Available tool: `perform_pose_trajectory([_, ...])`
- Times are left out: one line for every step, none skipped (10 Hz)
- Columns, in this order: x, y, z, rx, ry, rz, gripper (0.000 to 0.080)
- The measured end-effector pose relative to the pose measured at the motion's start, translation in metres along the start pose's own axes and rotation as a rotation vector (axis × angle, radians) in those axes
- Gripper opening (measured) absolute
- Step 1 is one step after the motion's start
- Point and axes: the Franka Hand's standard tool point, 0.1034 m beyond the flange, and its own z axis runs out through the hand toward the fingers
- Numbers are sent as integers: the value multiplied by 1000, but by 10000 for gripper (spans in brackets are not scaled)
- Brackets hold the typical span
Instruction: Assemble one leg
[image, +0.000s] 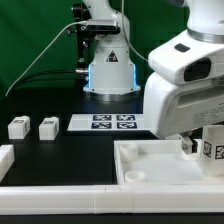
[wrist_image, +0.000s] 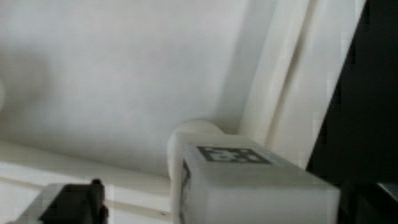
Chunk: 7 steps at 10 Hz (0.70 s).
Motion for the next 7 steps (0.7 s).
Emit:
perform_pose_trajectory([0, 0, 0, 0, 0, -1, 626])
perform_pose_trajectory([0, -1, -2, -1, 2, -1, 626])
perform_pose_trajectory([1, -2, -2, -1, 2, -3, 407])
perform_pose_trajectory([0, -4, -3, 1, -11, -5, 407])
perform_pose_trajectory([-2, -4, -4, 0, -27, -8, 293])
perform_pose_trajectory([-2, -4, -4, 2, -26, 14, 293])
perform_pose_trajectory([-2, -4, -4, 2, -26, 43, 293])
